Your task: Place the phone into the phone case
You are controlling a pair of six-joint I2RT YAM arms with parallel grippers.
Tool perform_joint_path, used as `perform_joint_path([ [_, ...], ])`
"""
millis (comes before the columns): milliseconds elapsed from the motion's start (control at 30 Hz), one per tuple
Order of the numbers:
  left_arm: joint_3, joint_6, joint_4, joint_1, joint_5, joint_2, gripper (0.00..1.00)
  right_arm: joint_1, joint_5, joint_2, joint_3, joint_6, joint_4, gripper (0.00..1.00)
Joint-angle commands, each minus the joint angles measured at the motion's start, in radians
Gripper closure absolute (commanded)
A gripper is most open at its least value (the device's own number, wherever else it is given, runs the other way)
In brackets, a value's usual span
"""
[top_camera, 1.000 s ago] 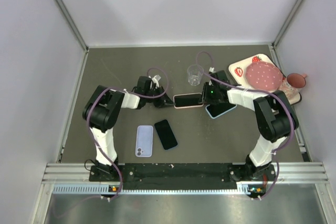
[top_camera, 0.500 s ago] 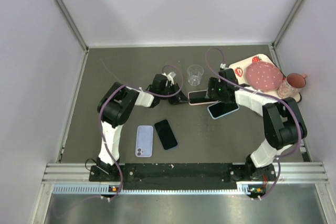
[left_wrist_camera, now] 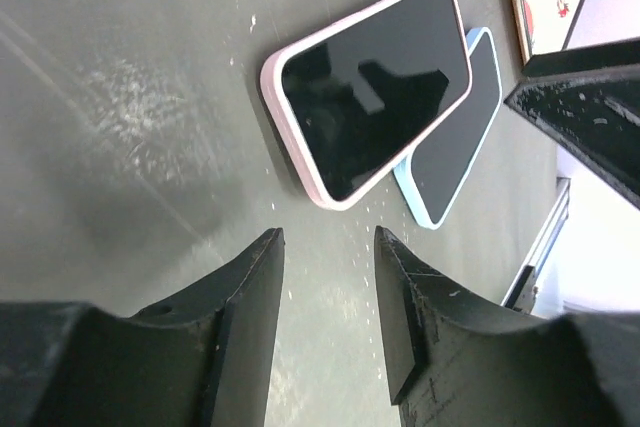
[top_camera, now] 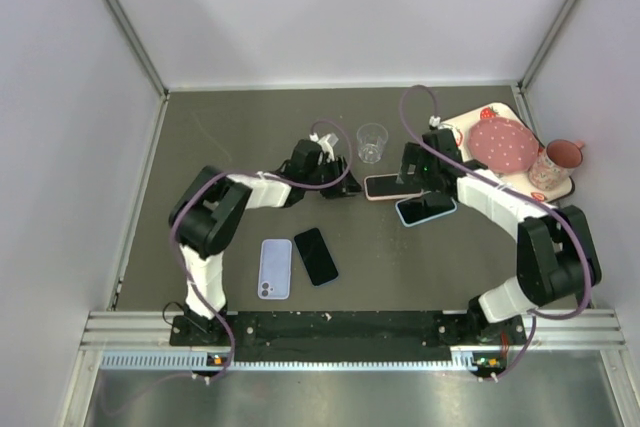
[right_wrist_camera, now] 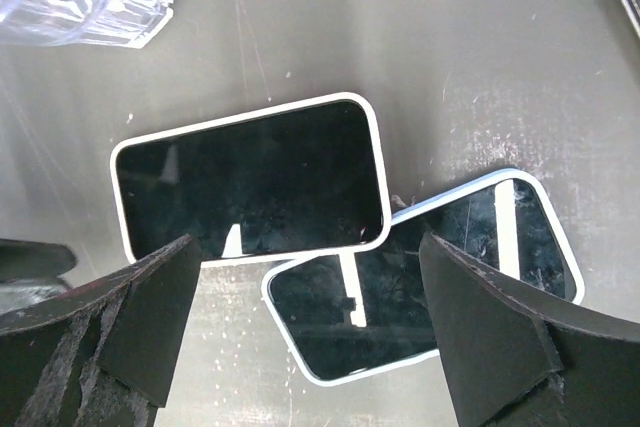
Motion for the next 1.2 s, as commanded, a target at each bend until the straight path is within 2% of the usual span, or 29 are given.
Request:
perform_joint_path([
  [0,-0.061,0.149,-0.127,0.006,-0.137,-0.211,0.53,0.005,0.031,-0.077,-0.019,-0.014,-0.002,0.10],
  [200,-0.138,0.273,-0.349,0.014,-0.314,-0.445,0.53,0.018,-0.047,-0.156,-0.047,-0.041,-0.010,0.10],
  [333,-0.161,0.324,-0.631,0.021,-0.407,-0.572,0.52,0.048,-0.052,-0.189,-0.055,-0.058,-0.024,0.10],
  [500,-0.200,0.350,-0.845,0.021,-0.544,-0.727,0.52,0.093,-0.064,-0.193,-0.064,-0.064,-0.033,0.10],
  [667,-0.172,0.342,-1.029,0.020,-0.497,-0.724,0.53,0.107,-0.089,-0.147,-0.049,-0.066,-0.033,0.10],
  [733,-0.174,0.342,-1.034,0.006,-0.441,-0.716,0.55,0.111,-0.092,-0.124,-0.036,-0.069,-0.032,0.09],
  [967,-0.192,0.336,-1.040,-0.035,-0.449,-0.655,0.66,0.113,-0.100,-0.104,-0.013,-0.075,-0.032,0.10],
  [1167,-0.210,0.335,-1.014,-0.060,-0.469,-0.605,0.71,0.113,-0.113,-0.089,-0.010,-0.075,-0.033,0.10],
])
